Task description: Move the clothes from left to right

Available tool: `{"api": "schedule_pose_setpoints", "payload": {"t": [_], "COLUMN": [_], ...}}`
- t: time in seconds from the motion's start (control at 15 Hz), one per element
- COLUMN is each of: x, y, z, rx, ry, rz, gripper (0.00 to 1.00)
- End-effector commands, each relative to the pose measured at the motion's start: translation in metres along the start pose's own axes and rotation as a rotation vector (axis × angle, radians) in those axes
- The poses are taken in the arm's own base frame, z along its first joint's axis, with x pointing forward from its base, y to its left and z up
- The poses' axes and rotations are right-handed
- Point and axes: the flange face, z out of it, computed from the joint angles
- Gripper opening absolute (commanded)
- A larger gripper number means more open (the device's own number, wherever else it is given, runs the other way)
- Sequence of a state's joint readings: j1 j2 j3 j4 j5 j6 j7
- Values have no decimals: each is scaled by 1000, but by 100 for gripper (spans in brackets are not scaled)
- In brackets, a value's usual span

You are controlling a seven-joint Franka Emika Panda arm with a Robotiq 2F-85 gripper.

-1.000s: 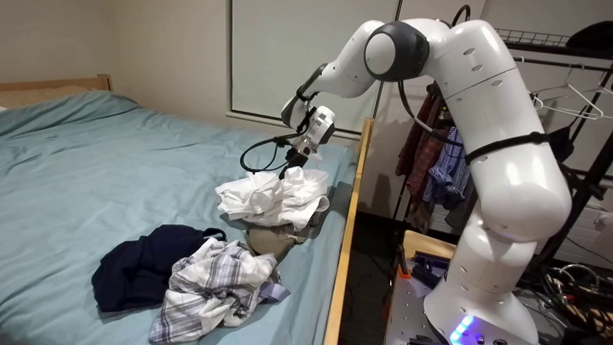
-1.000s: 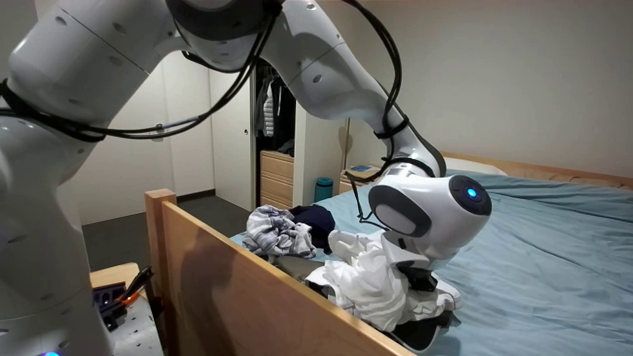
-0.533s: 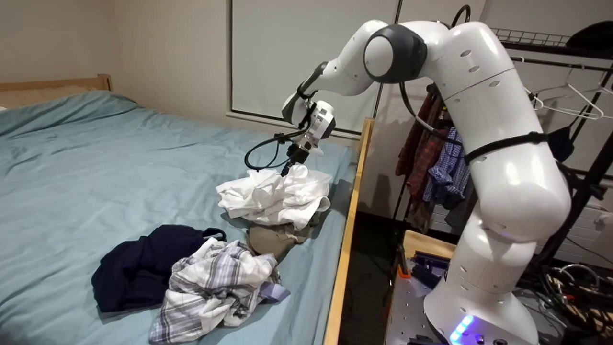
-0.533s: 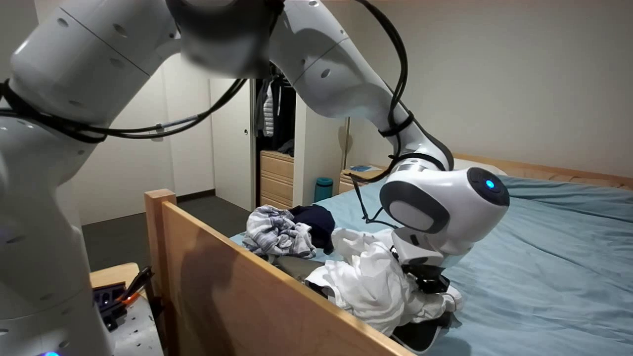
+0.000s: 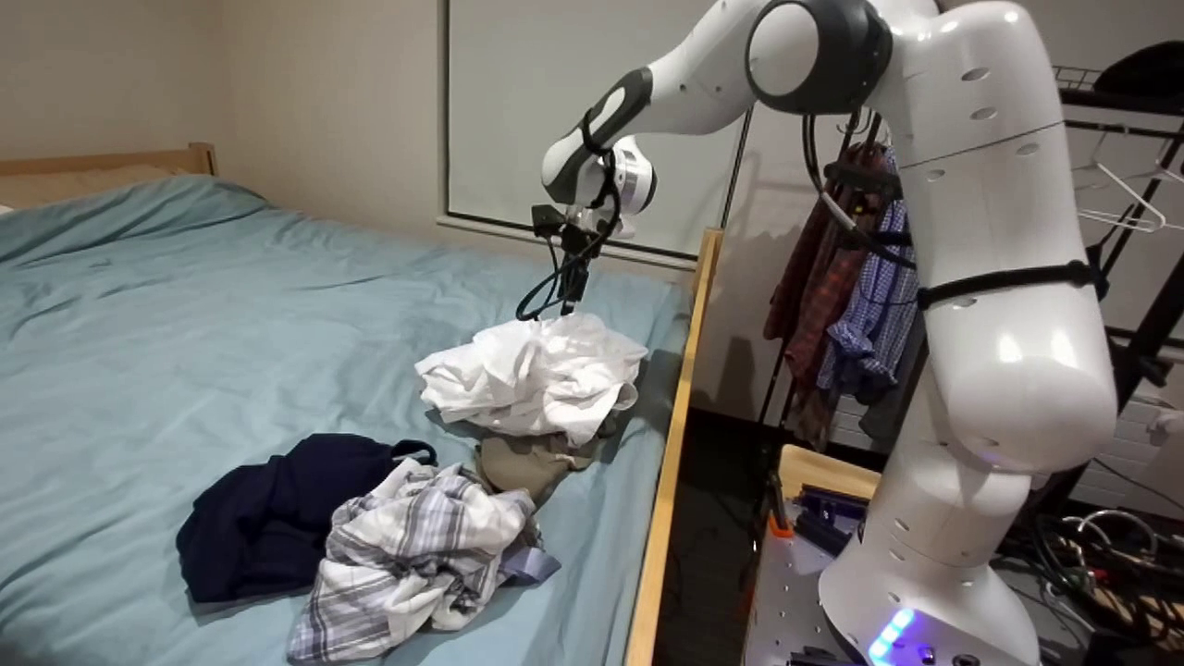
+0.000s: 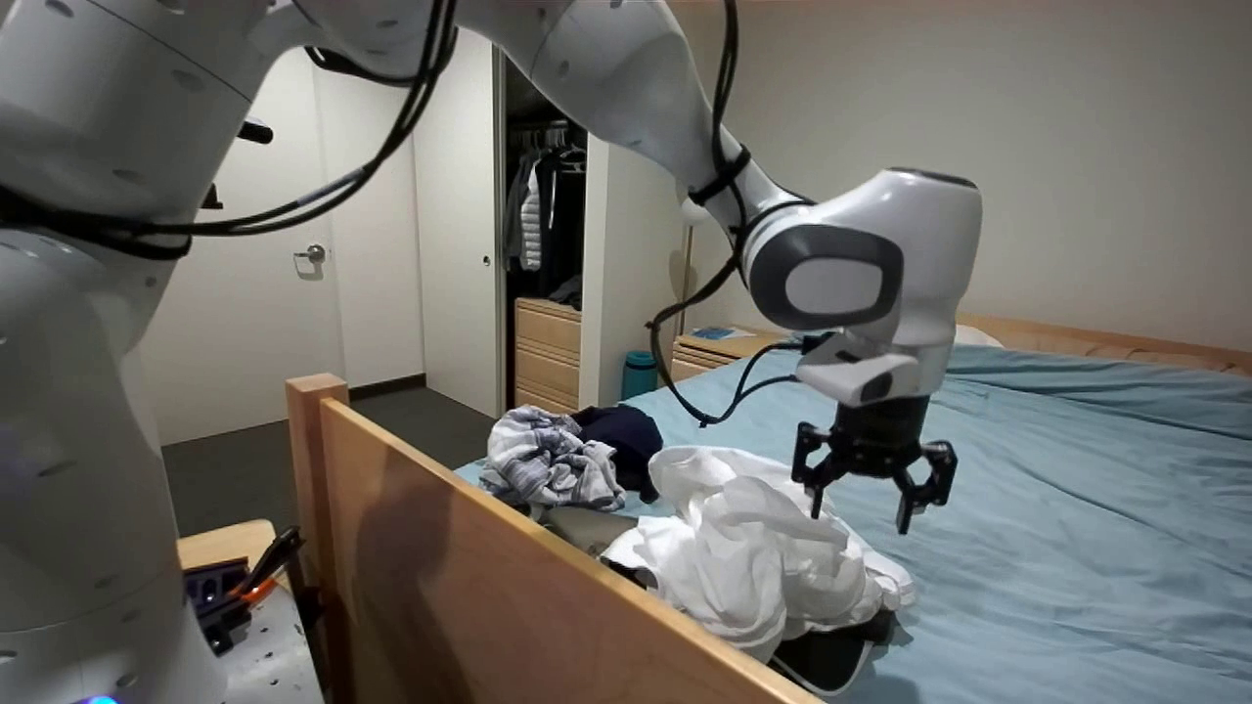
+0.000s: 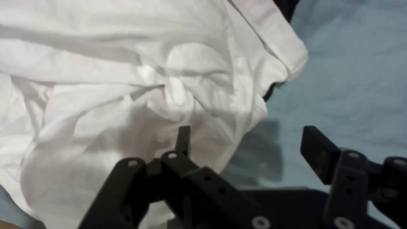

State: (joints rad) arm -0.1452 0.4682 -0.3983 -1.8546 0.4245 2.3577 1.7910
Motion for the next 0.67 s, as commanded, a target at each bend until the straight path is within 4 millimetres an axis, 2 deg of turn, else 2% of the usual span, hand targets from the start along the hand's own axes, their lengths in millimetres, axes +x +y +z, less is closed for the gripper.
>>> {"api": "schedule_pose_setpoints", "payload": {"t": [0.0, 0.2, 0.33, 0.6], "x": [-12, -36, -58, -104], "y": [19, 46, 80, 165], "z": [-62, -101, -114, -123], "rx": [173, 268, 245, 222], "ry": [47, 46, 52, 1], "rz": [-104, -260, -406, -617], "gripper": [100, 100, 100, 100]}}
